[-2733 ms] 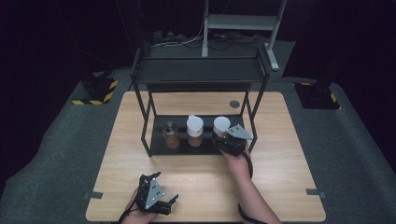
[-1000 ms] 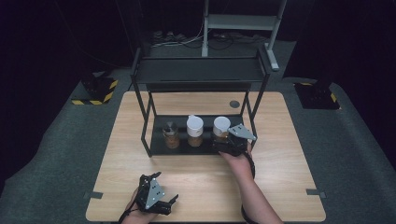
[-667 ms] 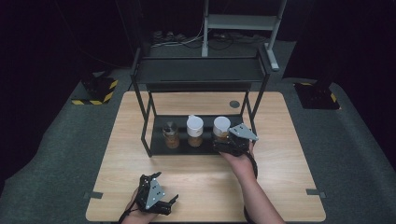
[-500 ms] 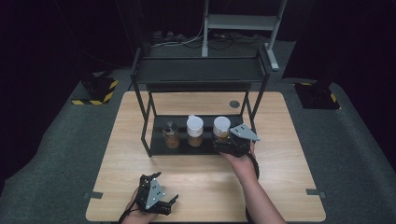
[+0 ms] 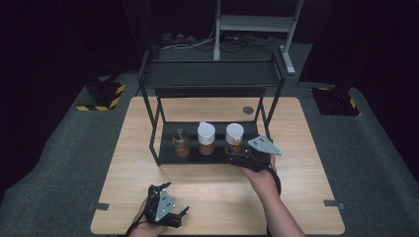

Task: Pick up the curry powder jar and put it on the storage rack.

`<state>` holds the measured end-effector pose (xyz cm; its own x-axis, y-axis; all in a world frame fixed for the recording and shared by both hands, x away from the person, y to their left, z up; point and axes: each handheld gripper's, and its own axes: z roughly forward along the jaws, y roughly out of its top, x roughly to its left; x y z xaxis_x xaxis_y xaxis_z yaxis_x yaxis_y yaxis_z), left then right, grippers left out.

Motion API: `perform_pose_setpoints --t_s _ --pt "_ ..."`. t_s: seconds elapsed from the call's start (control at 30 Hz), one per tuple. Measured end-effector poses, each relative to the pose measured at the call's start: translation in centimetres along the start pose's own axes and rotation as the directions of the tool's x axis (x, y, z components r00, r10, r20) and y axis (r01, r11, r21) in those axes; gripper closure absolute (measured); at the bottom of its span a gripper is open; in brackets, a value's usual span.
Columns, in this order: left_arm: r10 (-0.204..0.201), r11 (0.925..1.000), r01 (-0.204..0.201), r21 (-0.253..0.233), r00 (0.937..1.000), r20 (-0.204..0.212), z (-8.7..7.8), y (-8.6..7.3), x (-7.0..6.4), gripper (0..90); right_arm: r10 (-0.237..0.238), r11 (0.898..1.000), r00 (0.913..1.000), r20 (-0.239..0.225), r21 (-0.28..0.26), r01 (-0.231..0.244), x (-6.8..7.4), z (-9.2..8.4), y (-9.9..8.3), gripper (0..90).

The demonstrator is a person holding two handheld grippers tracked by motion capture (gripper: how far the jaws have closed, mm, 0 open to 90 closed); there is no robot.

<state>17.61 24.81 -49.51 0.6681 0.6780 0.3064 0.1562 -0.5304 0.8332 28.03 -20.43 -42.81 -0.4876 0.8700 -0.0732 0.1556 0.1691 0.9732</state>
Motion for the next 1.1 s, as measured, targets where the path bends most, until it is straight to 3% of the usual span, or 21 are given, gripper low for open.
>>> perform_pose_setpoints --t_s 0.53,0.9,1.1 --pt "0.007 1.0 -0.007 0.005 0.9999 0.007 0.1 0.1 0.0 0.6 -0.048 0.999 0.9986 0.022 0.007 0.048 0.3 -4.0 -1.2 0.0" --pt "0.017 0.9998 -0.017 0.009 0.9998 0.013 0.2 0.2 0.1 0.8 -0.079 0.997 0.9962 0.036 0.02 0.079 0.7 -6.4 -3.1 0.0" --pt "0.024 0.9997 -0.024 0.009 0.9996 0.014 0.2 0.2 0.0 0.8 -0.114 0.992 0.9927 0.039 0.052 0.112 1.1 -7.5 -4.3 0.0"
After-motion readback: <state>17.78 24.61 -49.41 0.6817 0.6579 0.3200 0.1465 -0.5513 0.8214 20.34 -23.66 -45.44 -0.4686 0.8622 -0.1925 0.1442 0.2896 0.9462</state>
